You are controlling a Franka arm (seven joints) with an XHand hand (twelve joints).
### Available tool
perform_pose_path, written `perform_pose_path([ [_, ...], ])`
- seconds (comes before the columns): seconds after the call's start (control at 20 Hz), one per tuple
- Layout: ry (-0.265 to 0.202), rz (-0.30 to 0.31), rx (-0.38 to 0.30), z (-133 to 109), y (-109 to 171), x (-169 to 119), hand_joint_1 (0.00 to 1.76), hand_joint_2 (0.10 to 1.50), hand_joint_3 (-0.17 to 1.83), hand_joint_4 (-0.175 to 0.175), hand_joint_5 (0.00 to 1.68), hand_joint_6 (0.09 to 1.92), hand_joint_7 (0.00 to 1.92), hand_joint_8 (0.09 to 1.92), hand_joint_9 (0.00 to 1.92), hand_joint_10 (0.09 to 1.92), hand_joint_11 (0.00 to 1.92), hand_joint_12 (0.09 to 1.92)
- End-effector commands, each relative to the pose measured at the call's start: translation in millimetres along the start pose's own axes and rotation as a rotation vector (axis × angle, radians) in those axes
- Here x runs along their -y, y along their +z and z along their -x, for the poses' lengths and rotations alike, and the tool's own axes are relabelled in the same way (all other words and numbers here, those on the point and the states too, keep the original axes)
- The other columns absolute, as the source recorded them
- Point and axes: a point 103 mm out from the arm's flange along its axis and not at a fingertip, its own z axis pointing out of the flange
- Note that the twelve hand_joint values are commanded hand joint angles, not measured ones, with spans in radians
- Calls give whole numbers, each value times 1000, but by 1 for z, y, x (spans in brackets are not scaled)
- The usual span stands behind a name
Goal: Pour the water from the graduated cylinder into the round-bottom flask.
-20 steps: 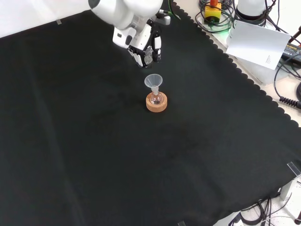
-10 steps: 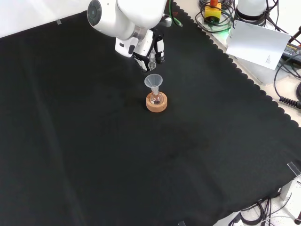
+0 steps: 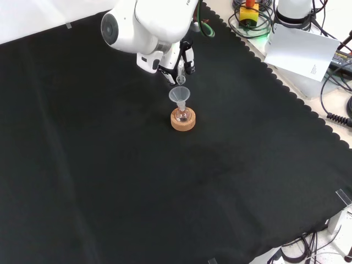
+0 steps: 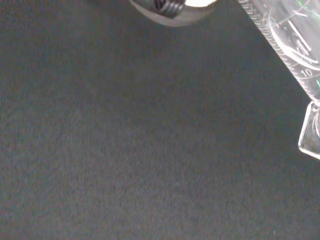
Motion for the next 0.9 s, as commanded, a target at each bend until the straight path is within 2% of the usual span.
perform_pose_path([
  [0.05,20,-44,25,-4,-3,3,1252,1048,13,36,1084,883,1173,691,1405,170,1219,716],
  [0.35,43,-67,41,-5,-9,7,1252,1048,13,35,1083,884,1174,691,1406,169,1219,716],
  [0.9,79,-172,54,-7,-15,7,1252,1048,13,35,1079,887,1176,691,1409,166,1219,716],
])
